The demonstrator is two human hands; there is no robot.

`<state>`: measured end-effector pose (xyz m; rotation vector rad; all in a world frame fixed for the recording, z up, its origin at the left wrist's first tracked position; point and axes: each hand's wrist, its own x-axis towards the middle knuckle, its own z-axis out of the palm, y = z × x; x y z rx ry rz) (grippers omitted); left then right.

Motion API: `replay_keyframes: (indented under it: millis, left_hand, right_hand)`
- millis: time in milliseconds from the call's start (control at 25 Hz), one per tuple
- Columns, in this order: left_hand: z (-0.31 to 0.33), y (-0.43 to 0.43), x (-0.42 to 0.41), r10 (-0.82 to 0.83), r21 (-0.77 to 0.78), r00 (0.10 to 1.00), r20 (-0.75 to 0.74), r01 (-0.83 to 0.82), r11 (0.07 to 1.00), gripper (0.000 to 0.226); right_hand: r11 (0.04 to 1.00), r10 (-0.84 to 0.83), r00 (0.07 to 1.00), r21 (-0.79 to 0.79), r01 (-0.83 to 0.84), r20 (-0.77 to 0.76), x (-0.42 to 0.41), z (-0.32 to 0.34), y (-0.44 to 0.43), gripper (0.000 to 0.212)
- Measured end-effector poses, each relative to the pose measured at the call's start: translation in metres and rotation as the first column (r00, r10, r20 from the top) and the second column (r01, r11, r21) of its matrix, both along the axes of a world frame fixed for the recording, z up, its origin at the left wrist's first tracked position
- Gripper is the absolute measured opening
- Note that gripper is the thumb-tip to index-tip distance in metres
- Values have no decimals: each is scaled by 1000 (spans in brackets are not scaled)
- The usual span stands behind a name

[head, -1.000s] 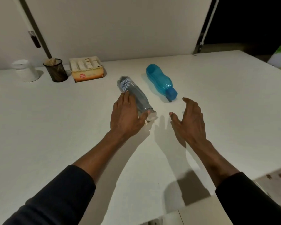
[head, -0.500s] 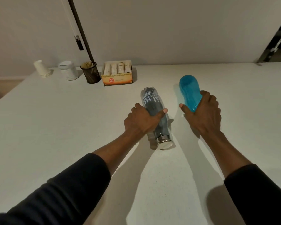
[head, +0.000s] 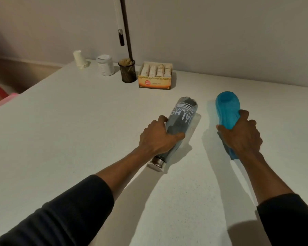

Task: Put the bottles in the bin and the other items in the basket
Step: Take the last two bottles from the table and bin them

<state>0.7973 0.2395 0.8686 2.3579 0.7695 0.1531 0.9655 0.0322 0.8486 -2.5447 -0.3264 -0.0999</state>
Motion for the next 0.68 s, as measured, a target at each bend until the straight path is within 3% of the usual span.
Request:
replay_keyframes:
  millis: [120, 240, 360, 560, 680]
  left_hand:
    - [8, 13, -46, 112, -98, 990, 87, -103, 990, 79]
    - [12, 30, -100, 267, -32, 961, 71, -265, 964, 87]
    - [20, 50, -171, 487, -8, 873, 40, -487, 873, 95]
    - [27, 69, -272, 605, -30, 792, 82, -604, 796, 86]
    - [25, 82, -348, 707, -39, 693, 143, -710, 703, 88]
  right_hand:
    - [988, 109, 994, 108, -110, 14, -34, 4, 17, 90]
    - [966, 199, 979, 162, -203, 37, -71, 9, 39, 90]
    - [903, 393, 918, 168, -395, 44, -123, 17, 78, 89]
    - [799, 573, 819, 206, -565, 27, -210, 26, 116, 88]
    - [728, 673, 740, 189, -659, -12, -269, 27, 144, 89]
